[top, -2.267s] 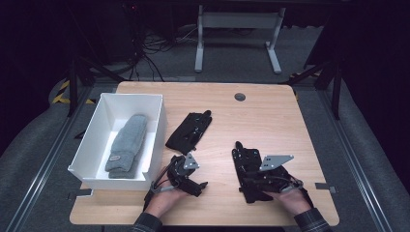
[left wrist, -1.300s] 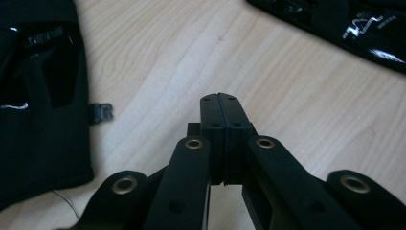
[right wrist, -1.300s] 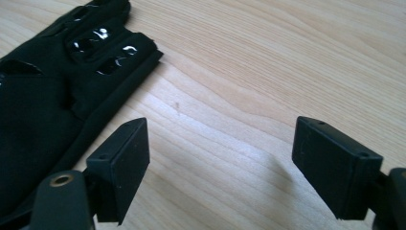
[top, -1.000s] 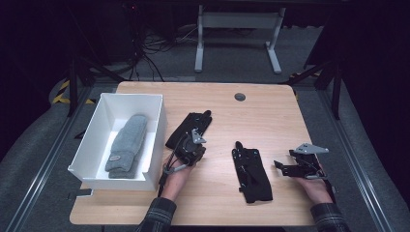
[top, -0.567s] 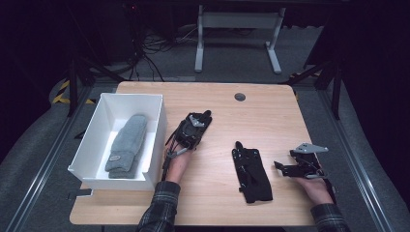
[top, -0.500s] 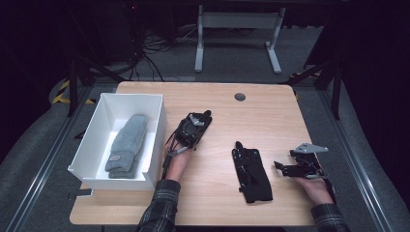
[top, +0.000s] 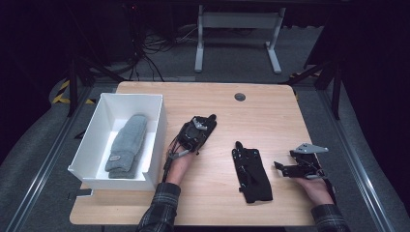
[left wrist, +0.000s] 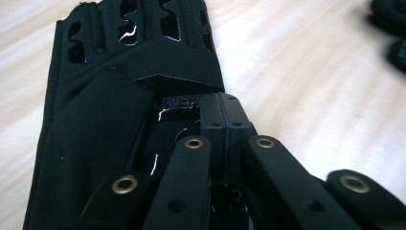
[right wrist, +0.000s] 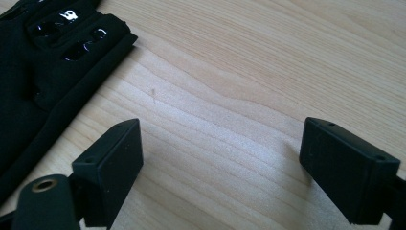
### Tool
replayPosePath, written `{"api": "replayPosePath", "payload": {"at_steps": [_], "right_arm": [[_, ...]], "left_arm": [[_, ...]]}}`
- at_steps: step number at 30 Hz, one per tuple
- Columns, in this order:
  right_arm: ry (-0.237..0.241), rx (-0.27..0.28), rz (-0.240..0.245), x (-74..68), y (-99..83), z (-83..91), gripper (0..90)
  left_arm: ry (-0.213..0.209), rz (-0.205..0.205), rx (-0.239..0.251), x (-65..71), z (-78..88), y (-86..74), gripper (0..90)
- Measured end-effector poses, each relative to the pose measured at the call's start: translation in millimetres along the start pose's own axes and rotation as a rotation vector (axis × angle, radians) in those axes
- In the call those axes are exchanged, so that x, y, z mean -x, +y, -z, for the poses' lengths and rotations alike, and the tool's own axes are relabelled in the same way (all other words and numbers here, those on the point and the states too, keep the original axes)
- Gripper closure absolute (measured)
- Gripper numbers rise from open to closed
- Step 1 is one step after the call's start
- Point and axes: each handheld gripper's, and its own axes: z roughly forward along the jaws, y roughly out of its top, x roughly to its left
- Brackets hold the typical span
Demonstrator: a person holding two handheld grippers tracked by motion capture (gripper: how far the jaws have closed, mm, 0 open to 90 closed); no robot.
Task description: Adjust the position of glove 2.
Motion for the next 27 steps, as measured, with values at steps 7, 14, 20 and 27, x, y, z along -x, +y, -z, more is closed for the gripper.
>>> {"api": "replayPosePath", "payload": {"at_steps": [7, 14, 20, 27], "right_arm": [[0.001, 0.000, 0.000, 0.0, -0.1, 0.1, 15.3], [0.001, 0.001, 0.000, -0.1, -0.2, 0.2, 15.3], [0.002, 0.000, 0.001, -0.2, -0.2, 0.3, 15.2], [0.002, 0.001, 0.001, -0.1, -0.2, 0.3, 15.2]], "left_arm": [[-0.033, -0.043, -0.012, 29.3, 6.7, -7.0, 90.0], [-0.066, -0.044, -0.009, 49.9, 11.1, -13.2, 90.0], [-0.100, -0.054, -0.004, 68.4, 15.9, -20.1, 90.0], [-0.133, -0.065, 0.009, 81.3, 20.0, -26.3, 90.0]]}}
